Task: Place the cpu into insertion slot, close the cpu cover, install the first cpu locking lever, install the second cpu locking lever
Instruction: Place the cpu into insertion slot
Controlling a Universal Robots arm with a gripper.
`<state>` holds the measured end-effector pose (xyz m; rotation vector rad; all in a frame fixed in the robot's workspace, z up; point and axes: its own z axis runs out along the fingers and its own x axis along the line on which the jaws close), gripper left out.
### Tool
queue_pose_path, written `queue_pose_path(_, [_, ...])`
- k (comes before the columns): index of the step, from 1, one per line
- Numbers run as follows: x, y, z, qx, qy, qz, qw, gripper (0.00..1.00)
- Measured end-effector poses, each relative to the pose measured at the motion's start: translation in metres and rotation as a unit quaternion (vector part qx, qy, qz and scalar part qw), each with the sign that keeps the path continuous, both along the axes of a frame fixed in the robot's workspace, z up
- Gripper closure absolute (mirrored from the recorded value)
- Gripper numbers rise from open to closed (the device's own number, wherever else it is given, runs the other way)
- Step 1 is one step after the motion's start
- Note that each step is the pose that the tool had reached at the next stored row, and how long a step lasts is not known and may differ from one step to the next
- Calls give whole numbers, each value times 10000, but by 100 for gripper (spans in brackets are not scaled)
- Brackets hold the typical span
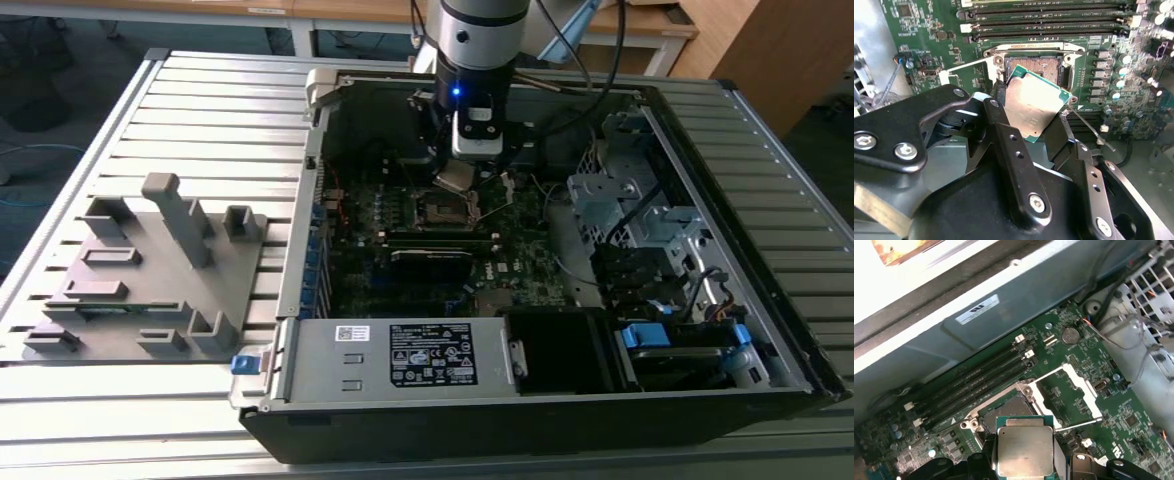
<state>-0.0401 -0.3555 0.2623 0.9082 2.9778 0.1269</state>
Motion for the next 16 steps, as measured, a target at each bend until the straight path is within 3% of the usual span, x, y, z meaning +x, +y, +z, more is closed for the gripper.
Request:
queue_pose_path(5, [0,0,-10,0,0,-454,9990,46])
queue_pose_path(11, [0,-1,-18,0,0,-970,9953,46])
queue_pose_path(13, [0,-1,-19,1,0,-1069,9943,46])
queue_pose_path(16, [0,-1,-19,1,0,-1075,9942,46])
